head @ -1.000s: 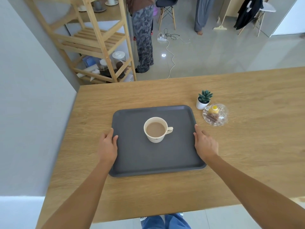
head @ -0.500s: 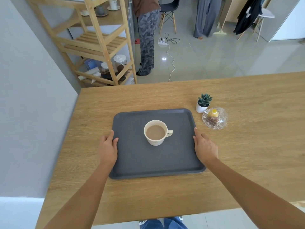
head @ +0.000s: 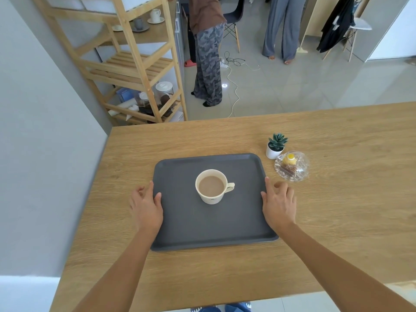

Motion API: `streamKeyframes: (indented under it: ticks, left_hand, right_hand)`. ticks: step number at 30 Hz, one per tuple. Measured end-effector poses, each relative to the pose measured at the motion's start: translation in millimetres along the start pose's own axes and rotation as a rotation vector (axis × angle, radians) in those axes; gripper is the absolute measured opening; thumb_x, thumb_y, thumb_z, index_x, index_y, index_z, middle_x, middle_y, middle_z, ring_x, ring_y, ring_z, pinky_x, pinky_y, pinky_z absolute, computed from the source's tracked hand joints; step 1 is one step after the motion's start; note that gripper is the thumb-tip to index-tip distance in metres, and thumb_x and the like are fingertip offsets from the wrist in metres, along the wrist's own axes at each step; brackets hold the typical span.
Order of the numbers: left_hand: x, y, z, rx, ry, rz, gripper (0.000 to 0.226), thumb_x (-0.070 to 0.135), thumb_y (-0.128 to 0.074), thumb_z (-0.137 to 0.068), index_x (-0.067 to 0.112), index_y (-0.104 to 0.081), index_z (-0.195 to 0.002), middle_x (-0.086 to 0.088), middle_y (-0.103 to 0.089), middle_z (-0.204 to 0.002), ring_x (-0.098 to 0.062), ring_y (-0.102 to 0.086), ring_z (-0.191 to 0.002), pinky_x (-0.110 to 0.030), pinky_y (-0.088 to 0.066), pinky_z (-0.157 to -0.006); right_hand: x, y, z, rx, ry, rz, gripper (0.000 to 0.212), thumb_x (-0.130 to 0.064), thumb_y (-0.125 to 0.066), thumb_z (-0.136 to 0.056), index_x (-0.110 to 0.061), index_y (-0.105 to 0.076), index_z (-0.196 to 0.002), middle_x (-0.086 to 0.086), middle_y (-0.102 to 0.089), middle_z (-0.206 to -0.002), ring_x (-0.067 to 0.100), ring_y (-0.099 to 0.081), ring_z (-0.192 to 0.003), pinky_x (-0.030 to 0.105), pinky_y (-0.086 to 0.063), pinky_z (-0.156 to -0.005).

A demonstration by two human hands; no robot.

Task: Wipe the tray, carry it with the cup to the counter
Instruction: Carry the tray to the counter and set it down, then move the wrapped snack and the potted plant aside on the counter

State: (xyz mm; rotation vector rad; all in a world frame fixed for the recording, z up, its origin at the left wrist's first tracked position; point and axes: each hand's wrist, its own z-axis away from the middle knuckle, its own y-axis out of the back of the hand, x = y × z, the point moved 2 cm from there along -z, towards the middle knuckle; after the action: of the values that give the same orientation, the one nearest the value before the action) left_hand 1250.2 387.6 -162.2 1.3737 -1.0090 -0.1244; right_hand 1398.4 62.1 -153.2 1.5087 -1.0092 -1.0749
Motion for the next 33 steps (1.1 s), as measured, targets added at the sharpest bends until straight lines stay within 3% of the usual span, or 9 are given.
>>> streamKeyframes:
  ticks: [2,4,7,10,25,27,29,31,33]
  left_hand:
    - [17,-2,9,0.031,-0.116,0.101,0.040,0.017,-0.053,-0.095,0.010,-0.055,-0.134,-0.016,-0.050,-0.126,-0.030,-0.050,-0.115,-0.043,-0.042,-0.098]
    - [40,-10,23,-0.141,-0.169,0.317,0.038,0.014,-0.047,-0.098,0.010,-0.054,-0.136,-0.011,-0.059,-0.127,-0.023,-0.055,-0.118,-0.031,-0.040,-0.101]
    - [69,-21,42,-0.376,-0.123,0.507,0.038,0.016,-0.042,-0.101,0.021,-0.053,-0.137,0.009,-0.063,-0.128,-0.006,-0.056,-0.120,-0.026,-0.040,-0.104]
    - [80,-21,48,-0.402,-0.059,0.550,0.037,0.019,-0.042,-0.101,0.025,-0.054,-0.136,0.018,-0.059,-0.127,-0.001,-0.053,-0.118,-0.022,-0.039,-0.100]
    - [83,-21,48,-0.433,0.059,0.641,0.037,0.023,-0.049,-0.099,0.027,-0.054,-0.135,0.020,-0.060,-0.124,0.000,-0.054,-0.117,-0.029,-0.043,-0.106]
    - [84,-20,48,-0.387,0.083,0.634,0.039,0.024,-0.049,-0.099,0.026,-0.051,-0.138,0.015,-0.056,-0.133,-0.005,-0.051,-0.125,-0.035,-0.039,-0.110]
    - [89,-10,48,-0.203,0.073,0.582,0.043,0.023,-0.049,-0.099,0.022,-0.046,-0.142,0.004,-0.044,-0.147,-0.013,-0.040,-0.137,-0.038,-0.034,-0.114]
    - [113,9,49,-0.003,-0.076,0.547,0.043,0.020,-0.049,-0.099,0.017,-0.046,-0.141,0.001,-0.037,-0.149,-0.012,-0.034,-0.139,-0.030,-0.032,-0.113]
    - [151,21,49,0.021,-0.260,0.571,0.040,0.018,-0.049,-0.099,0.016,-0.049,-0.138,0.005,-0.039,-0.144,-0.005,-0.037,-0.135,-0.017,-0.030,-0.109]
  right_hand:
    - [-11,3,3,0.097,0.056,-0.133,0.044,-0.018,-0.057,-0.090,-0.009,-0.050,-0.132,0.020,-0.056,-0.111,0.036,-0.055,-0.088,0.046,-0.051,-0.075]
    - [-31,8,4,-0.045,0.126,-0.454,0.042,-0.014,-0.048,-0.095,-0.010,-0.047,-0.137,0.016,-0.057,-0.120,0.033,-0.057,-0.103,0.040,-0.048,-0.090]
    - [-59,13,3,-0.253,0.108,-0.751,0.039,-0.015,-0.042,-0.098,-0.017,-0.048,-0.136,0.010,-0.068,-0.111,0.025,-0.063,-0.101,0.031,-0.047,-0.088]
    - [-72,11,3,-0.316,0.054,-0.790,0.036,-0.020,-0.040,-0.099,-0.023,-0.050,-0.133,0.005,-0.072,-0.097,0.021,-0.065,-0.091,0.028,-0.049,-0.080]
    - [-77,9,-3,-0.307,0.024,-0.817,0.038,-0.019,-0.039,-0.100,-0.015,-0.051,-0.136,0.005,-0.071,-0.103,0.009,-0.061,-0.089,0.022,-0.048,-0.087]
    - [-74,11,-4,-0.338,0.027,-0.811,0.040,-0.021,-0.038,-0.101,-0.016,-0.047,-0.139,0.006,-0.070,-0.104,0.012,-0.061,-0.090,0.021,-0.046,-0.083]
    - [-65,15,-4,-0.346,-0.003,-0.828,0.042,-0.025,-0.037,-0.101,-0.019,-0.043,-0.141,0.009,-0.070,-0.104,0.017,-0.062,-0.091,0.017,-0.043,-0.074]
    - [-47,25,-8,-0.278,-0.053,-0.842,0.040,-0.028,-0.038,-0.100,-0.022,-0.044,-0.139,0.009,-0.072,-0.096,0.019,-0.065,-0.091,0.010,-0.041,-0.065]
    - [-23,39,-15,-0.155,-0.127,-0.852,0.035,-0.026,-0.041,-0.099,-0.021,-0.052,-0.132,0.003,-0.072,-0.089,0.016,-0.067,-0.086,0.010,-0.041,-0.064]
